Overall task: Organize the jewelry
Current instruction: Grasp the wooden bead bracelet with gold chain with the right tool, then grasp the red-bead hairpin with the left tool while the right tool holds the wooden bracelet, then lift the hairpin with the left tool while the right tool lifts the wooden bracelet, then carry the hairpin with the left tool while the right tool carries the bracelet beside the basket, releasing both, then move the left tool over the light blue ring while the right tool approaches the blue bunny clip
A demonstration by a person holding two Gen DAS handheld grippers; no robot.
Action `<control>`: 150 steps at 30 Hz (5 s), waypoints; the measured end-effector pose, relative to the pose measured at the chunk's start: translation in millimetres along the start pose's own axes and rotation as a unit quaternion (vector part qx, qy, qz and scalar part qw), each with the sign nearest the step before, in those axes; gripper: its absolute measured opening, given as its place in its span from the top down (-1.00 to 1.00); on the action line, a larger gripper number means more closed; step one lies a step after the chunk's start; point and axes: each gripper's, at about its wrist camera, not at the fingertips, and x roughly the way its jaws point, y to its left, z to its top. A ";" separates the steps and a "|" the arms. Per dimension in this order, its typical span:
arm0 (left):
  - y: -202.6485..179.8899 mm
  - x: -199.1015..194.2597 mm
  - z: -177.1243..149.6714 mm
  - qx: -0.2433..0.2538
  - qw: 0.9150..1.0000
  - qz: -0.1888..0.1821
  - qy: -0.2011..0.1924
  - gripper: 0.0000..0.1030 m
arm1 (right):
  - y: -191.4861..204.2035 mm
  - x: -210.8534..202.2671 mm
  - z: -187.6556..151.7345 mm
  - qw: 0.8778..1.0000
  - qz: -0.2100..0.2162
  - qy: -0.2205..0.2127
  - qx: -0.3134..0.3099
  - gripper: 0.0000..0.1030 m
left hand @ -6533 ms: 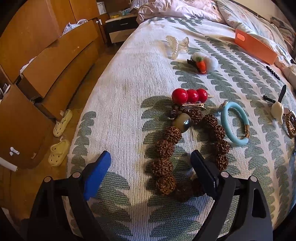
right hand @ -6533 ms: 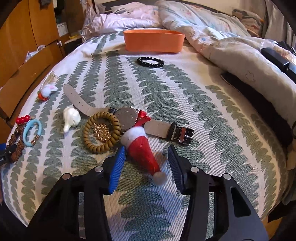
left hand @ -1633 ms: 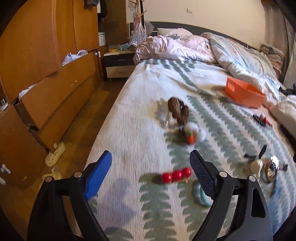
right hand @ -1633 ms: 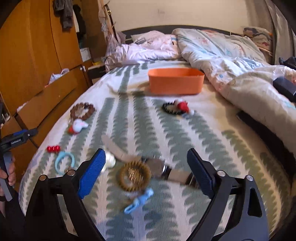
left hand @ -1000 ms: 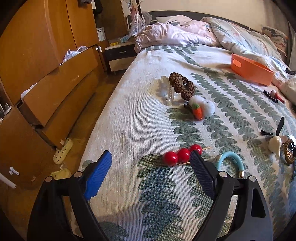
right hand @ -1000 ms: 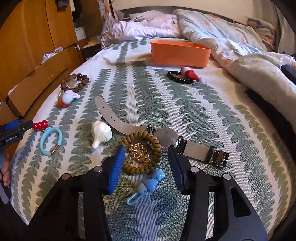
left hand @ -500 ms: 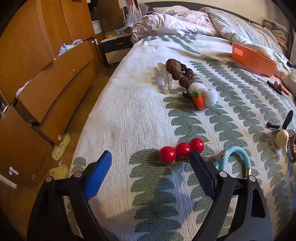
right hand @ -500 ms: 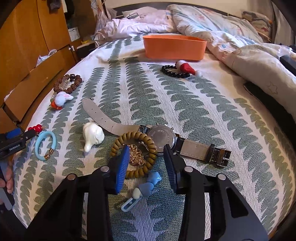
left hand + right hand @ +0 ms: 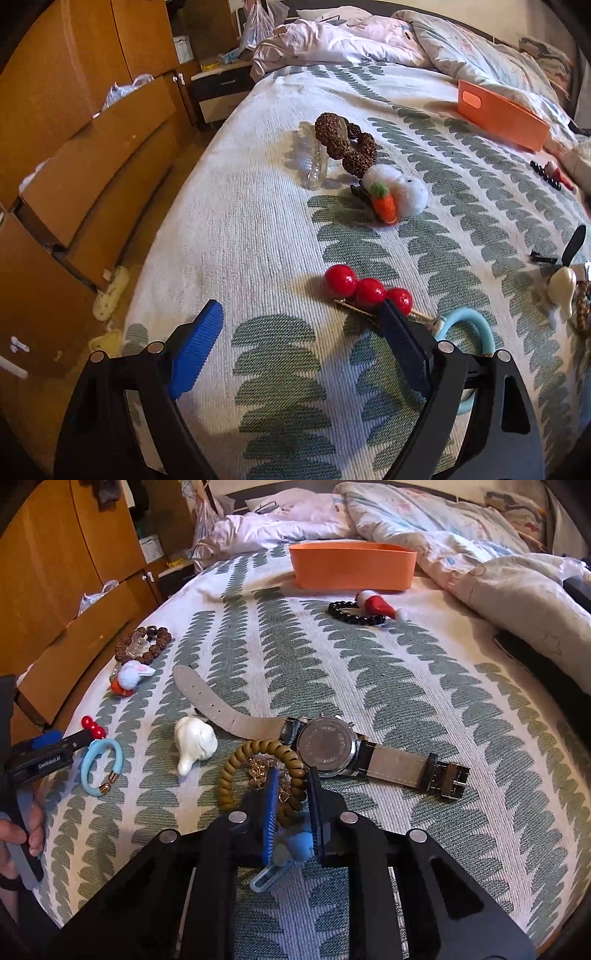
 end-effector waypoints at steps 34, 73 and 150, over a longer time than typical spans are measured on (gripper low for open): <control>-6.0 -15.2 25.5 -0.041 0.998 -0.032 -0.036 -0.63 | -4.5 -29.1 7.7 0.997 0.053 -0.044 0.019 0.79; -5.6 -35.7 55.4 -0.057 0.997 -0.027 -0.053 0.41 | -14.3 -61.8 60.4 0.990 0.067 -0.118 0.029 0.79; -35.9 -33.3 -15.7 0.006 0.998 0.041 -0.047 -0.62 | 17.8 -33.5 -34.3 0.999 -0.031 -0.031 -0.011 -0.42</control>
